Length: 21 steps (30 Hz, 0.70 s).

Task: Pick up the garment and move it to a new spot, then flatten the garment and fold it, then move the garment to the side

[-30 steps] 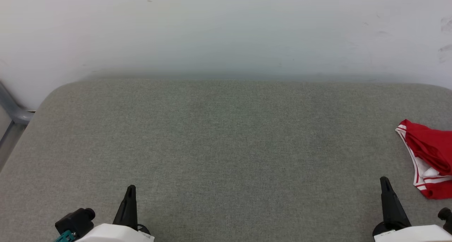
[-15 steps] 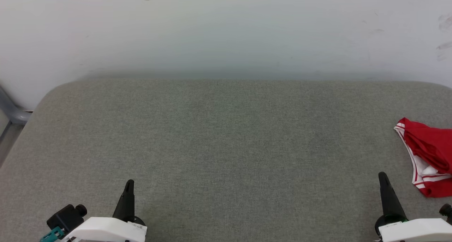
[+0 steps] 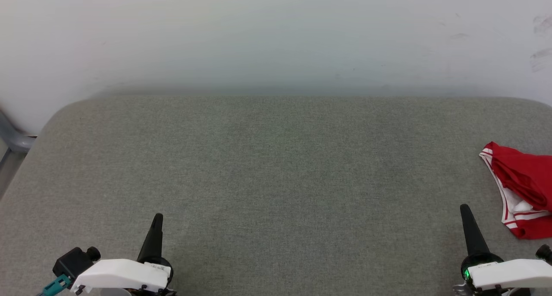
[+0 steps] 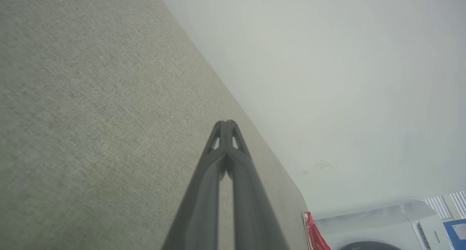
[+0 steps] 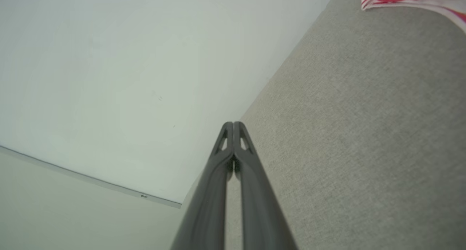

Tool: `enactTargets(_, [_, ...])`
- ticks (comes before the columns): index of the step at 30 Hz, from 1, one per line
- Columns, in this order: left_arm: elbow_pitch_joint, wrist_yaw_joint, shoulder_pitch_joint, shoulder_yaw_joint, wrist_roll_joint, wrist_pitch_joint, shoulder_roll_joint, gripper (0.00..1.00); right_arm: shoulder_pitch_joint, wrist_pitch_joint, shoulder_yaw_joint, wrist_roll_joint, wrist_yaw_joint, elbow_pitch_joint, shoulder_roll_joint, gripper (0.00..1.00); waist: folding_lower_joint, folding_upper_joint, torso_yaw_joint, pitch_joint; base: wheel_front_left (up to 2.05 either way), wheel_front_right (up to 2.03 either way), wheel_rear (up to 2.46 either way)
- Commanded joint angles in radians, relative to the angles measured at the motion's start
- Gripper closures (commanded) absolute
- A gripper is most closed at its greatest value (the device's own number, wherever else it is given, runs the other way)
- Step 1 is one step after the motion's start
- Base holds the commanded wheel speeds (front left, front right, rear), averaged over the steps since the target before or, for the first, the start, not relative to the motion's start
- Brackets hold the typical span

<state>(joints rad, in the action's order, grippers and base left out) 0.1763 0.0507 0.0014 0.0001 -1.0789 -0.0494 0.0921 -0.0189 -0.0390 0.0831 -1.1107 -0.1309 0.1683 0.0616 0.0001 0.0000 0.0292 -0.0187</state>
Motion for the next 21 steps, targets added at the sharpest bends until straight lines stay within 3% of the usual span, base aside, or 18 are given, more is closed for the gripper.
enactTargets(1, [-0.004, 0.008, -0.023, 0.005, -0.026, 0.006, 0.001, 1.0, 0.031, 0.006, 0.001, -0.027, 0.0, -0.004, 0.007, 1.0, 0.0, 0.0, -0.001, 0.0, 0.0, 0.0, 0.0])
enactTargets(21, [0.025, 0.04, -0.061, 0.037, -0.242, 0.06, -0.007, 1.0, 0.073, 0.06, 0.006, -0.225, 0.0, 0.029, 0.006, 1.0, -0.0001, 0.0, -0.01, 0.008, 0.0, 0.0, 0.0])
